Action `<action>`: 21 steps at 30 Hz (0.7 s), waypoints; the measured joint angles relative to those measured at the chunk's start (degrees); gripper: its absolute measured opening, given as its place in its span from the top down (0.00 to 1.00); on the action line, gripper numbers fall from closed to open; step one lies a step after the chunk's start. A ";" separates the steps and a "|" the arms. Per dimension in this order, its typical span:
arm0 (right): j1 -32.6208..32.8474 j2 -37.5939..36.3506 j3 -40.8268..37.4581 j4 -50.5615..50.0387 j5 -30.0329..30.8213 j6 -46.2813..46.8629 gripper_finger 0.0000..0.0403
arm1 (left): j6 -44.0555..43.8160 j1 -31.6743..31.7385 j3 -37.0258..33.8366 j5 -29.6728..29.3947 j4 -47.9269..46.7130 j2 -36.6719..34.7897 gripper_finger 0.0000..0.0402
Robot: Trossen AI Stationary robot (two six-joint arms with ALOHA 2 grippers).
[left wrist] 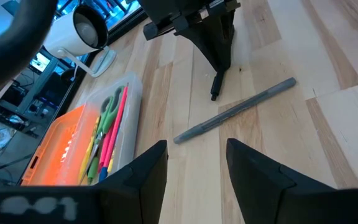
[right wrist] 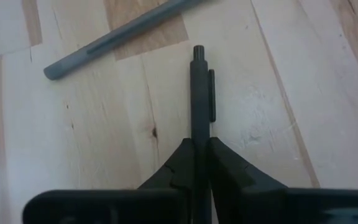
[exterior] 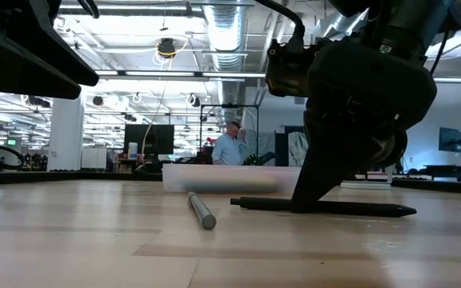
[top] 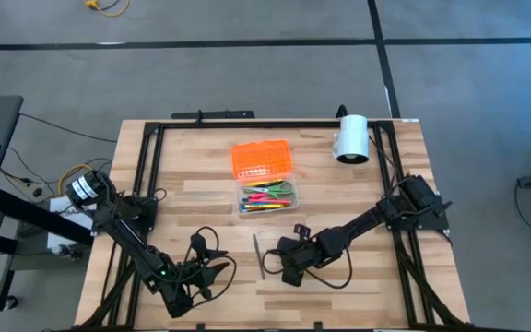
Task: Pick & place school supplies into a supply box
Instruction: Put the black pen into the supply box
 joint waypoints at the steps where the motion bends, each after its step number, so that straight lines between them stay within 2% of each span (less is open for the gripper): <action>1: 0.00 0.02 0.48 -0.83 -0.19 -0.08 0.95 | 0.00 0.00 -0.02 0.00 0.00 0.00 0.61; 11: 0.23 1.16 8.18 -13.27 -1.03 -5.86 0.98 | 0.00 0.01 0.00 0.25 0.00 0.00 0.61; 21: 0.37 1.58 12.21 -19.00 4.43 -12.87 0.98 | -0.01 0.01 0.00 0.50 -0.68 0.02 0.61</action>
